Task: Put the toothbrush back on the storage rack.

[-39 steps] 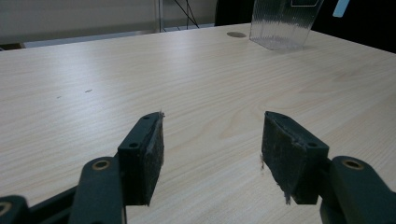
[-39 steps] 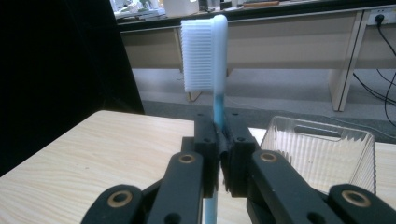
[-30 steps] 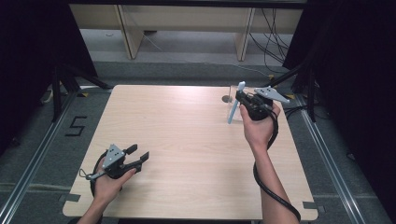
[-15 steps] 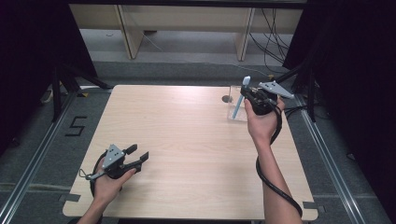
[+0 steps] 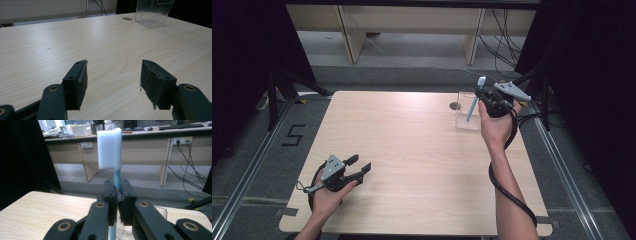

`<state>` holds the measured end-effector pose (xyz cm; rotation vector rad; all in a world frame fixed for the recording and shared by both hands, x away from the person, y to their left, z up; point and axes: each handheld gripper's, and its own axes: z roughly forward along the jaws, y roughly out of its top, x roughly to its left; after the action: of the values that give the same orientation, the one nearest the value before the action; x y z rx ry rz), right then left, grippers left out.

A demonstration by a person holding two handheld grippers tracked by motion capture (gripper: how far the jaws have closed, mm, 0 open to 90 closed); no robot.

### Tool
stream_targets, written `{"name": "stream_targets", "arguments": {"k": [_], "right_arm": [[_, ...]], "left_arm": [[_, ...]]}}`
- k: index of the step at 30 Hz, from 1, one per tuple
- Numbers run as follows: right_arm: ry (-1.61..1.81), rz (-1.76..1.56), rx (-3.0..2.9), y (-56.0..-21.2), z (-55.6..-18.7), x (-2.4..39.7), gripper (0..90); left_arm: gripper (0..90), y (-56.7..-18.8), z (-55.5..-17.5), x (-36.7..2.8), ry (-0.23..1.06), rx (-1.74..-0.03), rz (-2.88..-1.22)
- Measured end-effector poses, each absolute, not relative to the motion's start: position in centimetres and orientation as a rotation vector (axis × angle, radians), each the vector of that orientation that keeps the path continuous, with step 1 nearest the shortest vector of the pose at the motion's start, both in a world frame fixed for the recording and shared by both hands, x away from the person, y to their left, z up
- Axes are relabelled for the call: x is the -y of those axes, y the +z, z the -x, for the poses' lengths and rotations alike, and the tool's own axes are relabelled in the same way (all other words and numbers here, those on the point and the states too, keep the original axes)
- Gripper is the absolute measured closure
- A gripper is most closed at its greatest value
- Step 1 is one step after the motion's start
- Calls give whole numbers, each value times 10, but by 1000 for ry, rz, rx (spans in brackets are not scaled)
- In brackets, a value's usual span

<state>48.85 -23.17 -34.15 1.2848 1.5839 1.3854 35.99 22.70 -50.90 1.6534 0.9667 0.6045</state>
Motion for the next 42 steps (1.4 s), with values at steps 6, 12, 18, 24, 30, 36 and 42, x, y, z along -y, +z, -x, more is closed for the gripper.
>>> {"name": "stream_targets", "arguments": {"k": [6, 12, 18, 24, 30, 36, 42], "right_arm": [[1383, -1294, -1562, -339, -493, 235, 861], [1368, -1293, -1547, -338, -500, 241, 861], [1351, -1293, -1532, -335, -506, 242, 861], [1336, -1277, -1525, -332, -511, 243, 861], [1333, -1294, -1508, -332, -514, 245, 860], [1327, -1272, -1505, -334, -517, 246, 861], [1314, -1272, -1490, -335, -520, 250, 861]], "left_arm": [[379, -509, -360, -227, 606, -965, -1653], [378, -509, -360, -227, 606, -967, -1653], [378, -509, -360, -226, 604, -968, -1652], [377, -510, -361, -226, 601, -959, -1641], [377, -510, -361, -226, 603, -967, -1653], [378, -510, -361, -226, 604, -968, -1651], [377, -510, -361, -227, 603, -967, -1650]]}}
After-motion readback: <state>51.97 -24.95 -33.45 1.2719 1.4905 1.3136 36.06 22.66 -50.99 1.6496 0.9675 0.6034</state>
